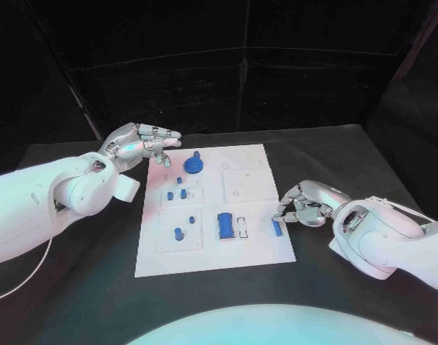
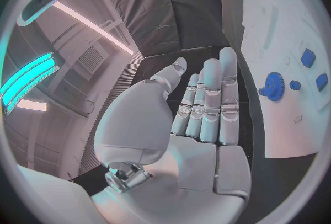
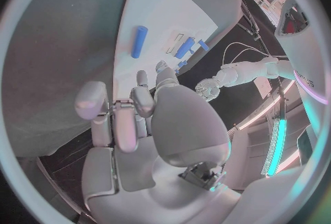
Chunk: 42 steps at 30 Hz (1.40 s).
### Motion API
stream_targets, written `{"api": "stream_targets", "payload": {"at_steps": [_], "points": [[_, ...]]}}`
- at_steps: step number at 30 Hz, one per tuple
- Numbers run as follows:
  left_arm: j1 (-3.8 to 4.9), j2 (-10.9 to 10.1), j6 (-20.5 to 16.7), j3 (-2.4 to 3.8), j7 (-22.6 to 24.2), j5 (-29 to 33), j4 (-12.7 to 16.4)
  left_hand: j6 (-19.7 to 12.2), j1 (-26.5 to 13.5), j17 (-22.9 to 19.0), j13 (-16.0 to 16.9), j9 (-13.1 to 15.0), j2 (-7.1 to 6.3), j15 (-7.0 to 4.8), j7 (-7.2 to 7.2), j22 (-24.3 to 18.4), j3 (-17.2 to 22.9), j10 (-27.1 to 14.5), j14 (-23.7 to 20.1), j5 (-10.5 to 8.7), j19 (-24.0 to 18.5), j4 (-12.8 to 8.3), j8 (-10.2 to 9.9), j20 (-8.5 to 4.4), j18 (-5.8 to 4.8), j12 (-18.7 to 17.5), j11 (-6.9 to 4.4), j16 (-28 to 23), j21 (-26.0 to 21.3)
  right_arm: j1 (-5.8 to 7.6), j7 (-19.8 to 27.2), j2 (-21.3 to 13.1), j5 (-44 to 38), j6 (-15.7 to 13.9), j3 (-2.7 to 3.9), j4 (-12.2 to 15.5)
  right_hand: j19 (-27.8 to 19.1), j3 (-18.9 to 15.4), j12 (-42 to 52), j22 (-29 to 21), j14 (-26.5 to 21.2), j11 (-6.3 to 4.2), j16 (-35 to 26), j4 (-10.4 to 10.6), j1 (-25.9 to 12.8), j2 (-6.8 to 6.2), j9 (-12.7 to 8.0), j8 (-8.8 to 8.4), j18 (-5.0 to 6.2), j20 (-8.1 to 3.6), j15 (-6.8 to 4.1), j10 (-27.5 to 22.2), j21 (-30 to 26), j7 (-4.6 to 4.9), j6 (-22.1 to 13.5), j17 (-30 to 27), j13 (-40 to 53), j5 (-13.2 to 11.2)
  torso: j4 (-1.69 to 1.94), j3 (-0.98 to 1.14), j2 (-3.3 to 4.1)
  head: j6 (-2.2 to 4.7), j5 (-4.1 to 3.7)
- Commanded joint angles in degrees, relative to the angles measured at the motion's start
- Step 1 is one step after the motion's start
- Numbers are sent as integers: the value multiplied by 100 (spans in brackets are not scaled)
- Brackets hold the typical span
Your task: Assemble the parts on the task board
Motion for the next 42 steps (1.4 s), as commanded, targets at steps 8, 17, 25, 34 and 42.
{"api": "stream_targets", "payload": {"at_steps": [8, 17, 25, 34, 42], "points": [[8, 21, 57, -10, 27, 25, 6, -49, 8, -4, -7, -3, 62, -16, -2, -6, -9, -25, -42, -6, -8, 10, 29, 34, 71, 20, 6, 26, -28, -2, -694, 53, -527, 655, -4, -126, -87, -274, -74, -150, 383, -9, -135, 264, -271, -107, -21, -103, 37, 12, 20, -10, -132, -32, 204, 428, -21, -124, 31, -11, 10, 8, -87], [7, 21, 60, -15, 29, 25, 4, -49, 8, -4, -7, -3, 62, -16, -2, -6, -9, -25, -42, -6, -8, 10, 29, 34, 71, 20, 6, 26, -28, -7, -768, 187, -586, 815, -6, -198, -99, -379, -80, -183, 380, -29, -159, 376, -326, -192, 4, -95, 43, -1, 4, -3, -163, -63, 293, 404, -12, -225, 28, -11, 12, 1, -83], [7, 16, 60, -17, 28, 25, 6, -49, 8, -4, -7, -3, 62, -16, -2, -6, -9, -25, -42, -6, -8, 10, 29, 34, 71, 20, 6, 26, -28, -65, -795, 289, -742, 946, -6, -237, -98, -383, -81, -198, 384, -48, -167, 330, -156, -238, 34, -84, 44, -19, -14, 1, -181, -81, 345, 403, 3, -302, 29, -13, 12, -5, -77], [7, 13, 62, -18, 27, 25, 5, -48, 12, -7, -6, -2, 63, -16, -3, -9, -13, -25, -45, -5, -6, 10, 34, 34, 71, 28, 5, 30, -32, -147, -824, 397, -1042, 1134, -6, -273, -80, -336, -66, -188, 390, -67, -168, 184, 134, -207, 74, -68, 40, -36, -32, 18, -186, -98, 392, 418, 41, -297, 27, -10, 10, -12, -72], [7, 5, 61, -18, 26, 25, 10, -48, 12, -7, -6, -2, 63, -16, -3, -9, -13, -25, -45, -5, -6, 10, 34, 34, 71, 28, 5, 30, -32, -185, -879, 556, -1551, 1300, -6, -331, -70, -259, -73, -183, 391, -83, -173, 9, 429, -117, 100, -71, 37, -51, -47, 17, -194, -112, 410, 420, 60, -269, 22, -12, 8, -16, -59]]}}
